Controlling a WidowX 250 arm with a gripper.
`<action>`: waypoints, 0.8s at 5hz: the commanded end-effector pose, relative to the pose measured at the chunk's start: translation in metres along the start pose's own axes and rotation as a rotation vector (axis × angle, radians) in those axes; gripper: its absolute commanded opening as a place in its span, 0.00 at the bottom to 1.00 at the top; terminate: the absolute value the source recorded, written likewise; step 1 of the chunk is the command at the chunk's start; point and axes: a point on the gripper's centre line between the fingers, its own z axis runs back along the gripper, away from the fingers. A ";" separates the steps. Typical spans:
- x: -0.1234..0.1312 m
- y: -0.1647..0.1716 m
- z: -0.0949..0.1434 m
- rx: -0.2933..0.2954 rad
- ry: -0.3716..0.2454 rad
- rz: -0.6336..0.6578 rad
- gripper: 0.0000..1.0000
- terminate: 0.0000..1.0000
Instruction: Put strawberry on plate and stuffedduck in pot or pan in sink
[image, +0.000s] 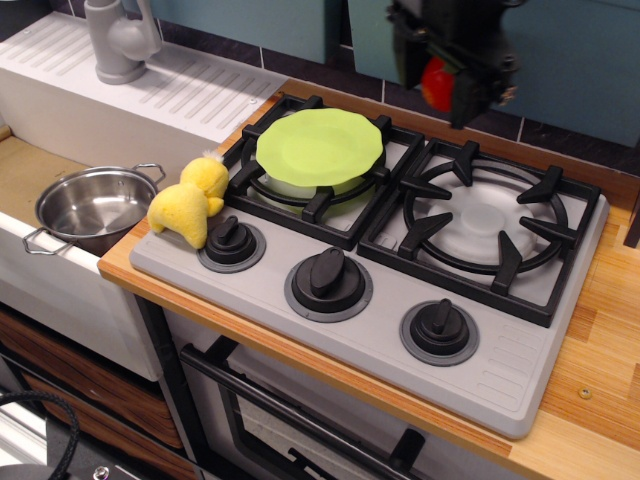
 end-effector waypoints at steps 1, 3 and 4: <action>-0.024 0.024 0.003 0.025 -0.075 0.000 0.00 0.00; -0.044 0.043 0.003 0.036 -0.105 -0.016 0.00 0.00; -0.043 0.056 0.004 0.041 -0.109 -0.039 0.00 0.00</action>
